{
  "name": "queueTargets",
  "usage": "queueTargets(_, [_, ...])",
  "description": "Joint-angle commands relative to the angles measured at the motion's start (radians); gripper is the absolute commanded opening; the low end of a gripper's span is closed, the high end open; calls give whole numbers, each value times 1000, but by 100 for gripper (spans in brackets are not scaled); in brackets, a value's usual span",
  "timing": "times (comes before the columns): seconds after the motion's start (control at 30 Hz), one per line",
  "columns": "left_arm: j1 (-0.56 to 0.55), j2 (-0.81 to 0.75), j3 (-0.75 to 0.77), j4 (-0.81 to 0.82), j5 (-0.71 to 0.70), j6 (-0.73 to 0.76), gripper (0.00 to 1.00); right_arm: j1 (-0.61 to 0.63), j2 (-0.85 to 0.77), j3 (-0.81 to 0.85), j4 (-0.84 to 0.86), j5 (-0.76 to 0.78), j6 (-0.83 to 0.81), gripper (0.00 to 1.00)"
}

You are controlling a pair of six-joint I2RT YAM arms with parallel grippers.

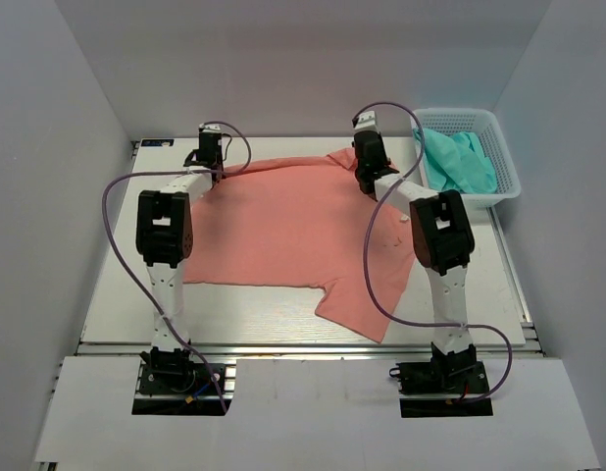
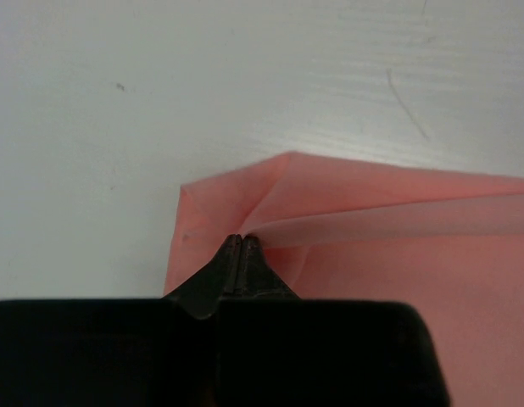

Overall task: Fold and stack the t-shirts
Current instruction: Grap the side of the flattened tshirt furthest away from the robot with both arms, then fold the flattened tshirt in 1/3 of the way

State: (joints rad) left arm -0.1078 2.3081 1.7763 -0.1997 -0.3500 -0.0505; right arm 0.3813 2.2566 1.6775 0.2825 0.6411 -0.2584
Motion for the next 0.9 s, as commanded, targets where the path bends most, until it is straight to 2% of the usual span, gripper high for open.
queueTargets(0.0, [3,-146,-80,36,19,15,0,2,-179,-122,-12,2,74,0])
queueTargets(0.07, [3,-183,-139,48,28,15,0,4,-251,-172,-39,-1,125,0])
queueTargets(0.17, [3,-259,-214,83,37,28,0,2,-365,-354,-58,-14,169,0])
queueTargets(0.3, [3,-337,-282,108,57,101,0,2,-514,-458,-121,-24,215,0])
queueTargets(0.5, [3,-394,-339,169,127,345,0,10,-621,-574,-197,-35,232,0])
queueTargets(0.63, [3,-381,-275,158,210,510,0,10,-673,-642,-230,-118,251,0])
queueTargets(0.77, [3,-361,-262,118,233,541,0,10,-690,-664,-259,-133,300,0])
queueTargets(0.87, [3,-390,-330,105,243,561,0,11,-703,-688,-276,-169,300,0])
